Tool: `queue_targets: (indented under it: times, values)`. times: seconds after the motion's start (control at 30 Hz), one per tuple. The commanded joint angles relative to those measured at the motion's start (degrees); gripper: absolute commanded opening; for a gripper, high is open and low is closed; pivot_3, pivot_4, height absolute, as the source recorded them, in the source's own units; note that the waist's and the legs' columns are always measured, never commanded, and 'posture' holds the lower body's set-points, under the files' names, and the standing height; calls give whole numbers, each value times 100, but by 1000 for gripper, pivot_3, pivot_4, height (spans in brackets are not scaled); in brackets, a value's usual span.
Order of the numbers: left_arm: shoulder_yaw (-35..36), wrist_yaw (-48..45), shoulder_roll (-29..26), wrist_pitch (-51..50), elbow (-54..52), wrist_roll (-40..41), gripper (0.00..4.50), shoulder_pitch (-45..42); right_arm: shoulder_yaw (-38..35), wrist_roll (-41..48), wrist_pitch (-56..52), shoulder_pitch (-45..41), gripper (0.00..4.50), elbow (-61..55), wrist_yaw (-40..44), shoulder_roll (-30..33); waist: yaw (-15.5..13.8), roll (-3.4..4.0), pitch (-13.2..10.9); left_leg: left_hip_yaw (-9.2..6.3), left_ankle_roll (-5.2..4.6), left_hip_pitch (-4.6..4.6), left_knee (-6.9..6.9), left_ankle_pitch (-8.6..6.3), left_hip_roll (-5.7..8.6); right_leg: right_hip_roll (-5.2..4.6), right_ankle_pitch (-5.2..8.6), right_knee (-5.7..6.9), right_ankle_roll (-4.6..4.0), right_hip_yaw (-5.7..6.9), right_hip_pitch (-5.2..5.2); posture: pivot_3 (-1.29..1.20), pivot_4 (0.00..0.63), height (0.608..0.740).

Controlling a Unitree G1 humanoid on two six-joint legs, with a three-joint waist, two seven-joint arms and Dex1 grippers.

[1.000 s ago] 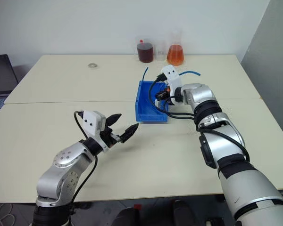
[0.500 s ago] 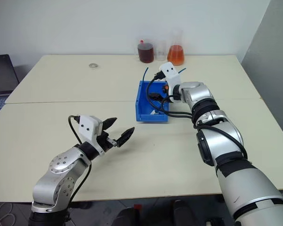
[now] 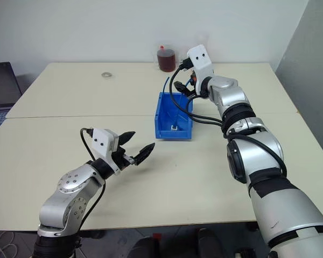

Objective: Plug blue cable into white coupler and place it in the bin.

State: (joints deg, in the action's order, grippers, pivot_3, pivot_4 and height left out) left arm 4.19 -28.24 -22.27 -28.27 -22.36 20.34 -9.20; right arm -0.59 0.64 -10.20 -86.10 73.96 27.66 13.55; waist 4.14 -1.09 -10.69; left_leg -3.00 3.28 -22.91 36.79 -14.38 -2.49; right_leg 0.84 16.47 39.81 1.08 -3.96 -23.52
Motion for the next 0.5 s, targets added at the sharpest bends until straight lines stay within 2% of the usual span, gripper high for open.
queue_targets:
  times: [0.03,0.17,0.27,0.33,0.37,0.43,0.5]
  values:
    - [4,43,-5,43,-124,23,4500,-19,-240,-57,108,36,4489,-114,-793,453,-33,0,0,0,0,0,0,0,0,-1,0,-1,0,-1,0,0,150,740]
    - [79,149,28,-37,-223,70,4500,80,-418,12,61,313,4489,-291,-1194,847,-91,0,0,3,0,0,0,0,3,-3,0,-5,0,-3,1,0,150,740]
    - [112,226,-19,-115,-319,62,4500,153,-489,176,-364,766,4489,-860,-770,1006,-95,0,0,8,0,0,0,0,4,-4,0,-5,0,-7,0,0,150,740]
    - [176,268,-20,-185,-373,113,4500,199,-453,261,-789,1384,4489,-1815,-526,1105,-76,0,0,8,0,1,0,0,2,-3,0,-2,0,-7,0,0,150,740]
    - [222,284,-19,-224,-416,157,4500,238,-490,371,-1166,1789,4489,-2516,-457,1145,-83,0,0,10,0,2,-3,0,0,-1,0,-2,0,-8,-1,0,150,740]
    - [350,378,-36,-393,-574,249,4500,317,-756,1070,-2481,3297,4489,-5360,-275,1221,-101,1,1,5,0,2,1,0,-4,1,0,5,0,-6,-1,0,150,740]
    - [449,495,-44,-528,-744,298,4500,419,-1008,1540,-3338,4372,4489,-7406,-347,1227,-152,7,0,-19,2,-7,-1,-1,-11,0,2,0,-3,-4,2,0,150,740]
